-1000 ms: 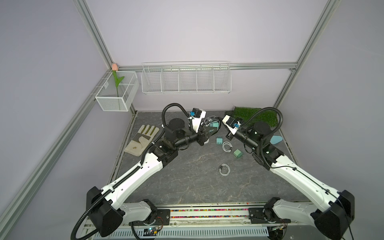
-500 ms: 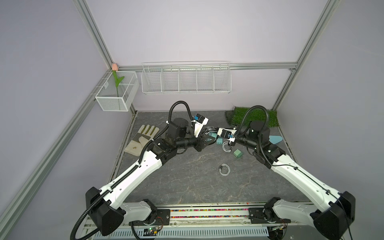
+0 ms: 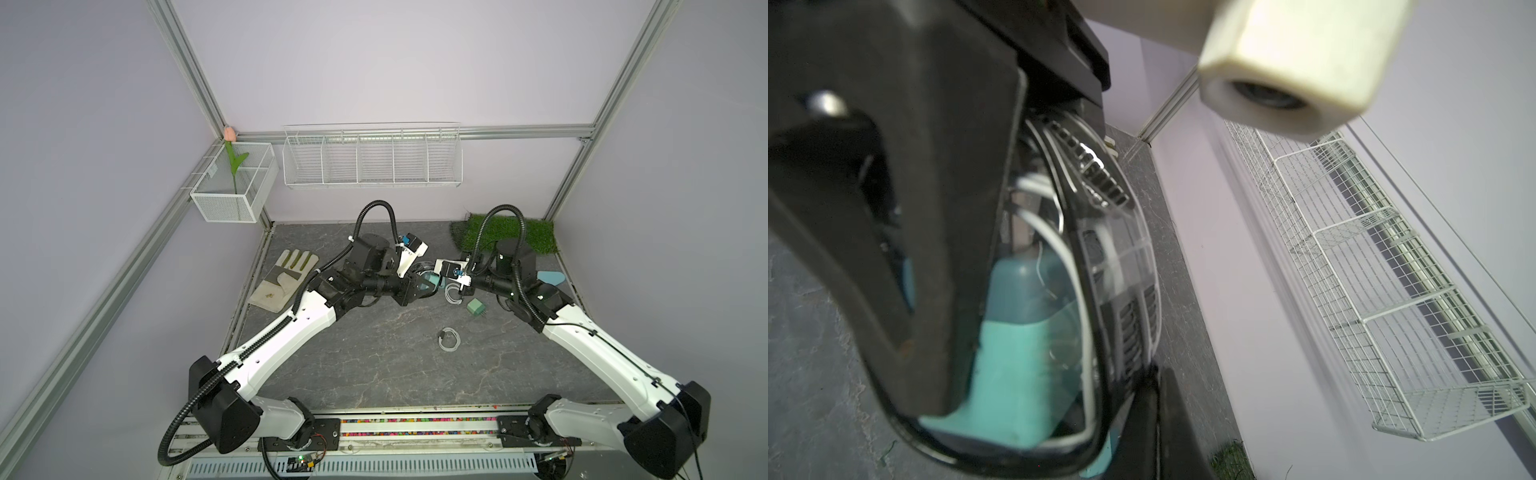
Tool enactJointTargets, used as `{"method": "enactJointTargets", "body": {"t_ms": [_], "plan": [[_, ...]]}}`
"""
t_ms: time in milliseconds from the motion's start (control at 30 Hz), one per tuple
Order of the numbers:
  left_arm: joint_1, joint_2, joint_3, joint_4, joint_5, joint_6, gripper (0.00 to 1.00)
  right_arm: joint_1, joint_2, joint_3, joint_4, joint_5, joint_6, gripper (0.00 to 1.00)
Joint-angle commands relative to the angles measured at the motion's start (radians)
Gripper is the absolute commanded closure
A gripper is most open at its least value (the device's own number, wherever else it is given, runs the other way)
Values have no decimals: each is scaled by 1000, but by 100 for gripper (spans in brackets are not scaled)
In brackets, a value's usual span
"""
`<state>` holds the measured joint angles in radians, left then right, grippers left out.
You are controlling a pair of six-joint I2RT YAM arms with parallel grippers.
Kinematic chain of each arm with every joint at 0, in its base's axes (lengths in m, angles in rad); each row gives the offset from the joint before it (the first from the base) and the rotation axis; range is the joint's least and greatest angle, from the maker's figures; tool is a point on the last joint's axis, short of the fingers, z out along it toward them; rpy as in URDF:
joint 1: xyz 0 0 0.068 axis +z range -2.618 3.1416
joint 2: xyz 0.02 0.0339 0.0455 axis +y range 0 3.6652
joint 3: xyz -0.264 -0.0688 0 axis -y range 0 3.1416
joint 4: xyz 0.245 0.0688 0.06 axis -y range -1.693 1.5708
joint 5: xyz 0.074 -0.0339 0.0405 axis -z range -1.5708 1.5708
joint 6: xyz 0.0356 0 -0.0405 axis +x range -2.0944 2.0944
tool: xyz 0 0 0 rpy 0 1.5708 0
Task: Pack away charging kits
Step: Zip the zipper on the storage bag, then place the storage bag at the center of the board.
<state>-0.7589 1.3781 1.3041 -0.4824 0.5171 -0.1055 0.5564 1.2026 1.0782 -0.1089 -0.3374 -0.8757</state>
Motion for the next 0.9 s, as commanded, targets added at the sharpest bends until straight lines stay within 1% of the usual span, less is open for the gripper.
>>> {"method": "enactJointTargets", "body": {"t_ms": [0,67,133,267,367,433,500,533,567,600,633,700,733,800,867], "plan": [[-59,51,13,-155,126,58,100,-7,-6,63,151,-49,17,94],[-70,71,26,-167,118,64,100,-2,1,83,131,-84,22,94],[-88,89,44,-193,110,79,100,2,15,96,120,-76,17,94],[-105,93,41,-216,95,94,100,-4,43,82,189,63,-19,94],[-105,87,24,-219,95,101,100,-16,62,98,197,109,-35,94],[-105,89,22,-223,101,105,100,-15,64,111,186,90,-34,94],[-105,90,24,-223,90,107,100,-16,54,111,178,33,-17,93],[-105,89,24,-219,80,106,100,-13,46,106,179,6,-4,89],[-104,84,24,-209,56,100,100,-13,34,93,189,-30,15,78],[-102,79,25,-201,30,94,100,-13,20,74,213,-55,42,64],[-99,72,27,-192,5,84,100,-10,9,54,245,-67,67,58],[-72,50,18,-147,-59,6,100,-8,-14,17,290,-77,119,50],[-49,35,0,-101,-75,-36,100,-10,-19,10,295,-66,144,47],[35,-11,-88,49,-54,-151,100,-11,-27,1,295,1,208,36],[134,-77,-232,273,-45,-308,100,-16,-29,-10,309,117,304,28]]}}
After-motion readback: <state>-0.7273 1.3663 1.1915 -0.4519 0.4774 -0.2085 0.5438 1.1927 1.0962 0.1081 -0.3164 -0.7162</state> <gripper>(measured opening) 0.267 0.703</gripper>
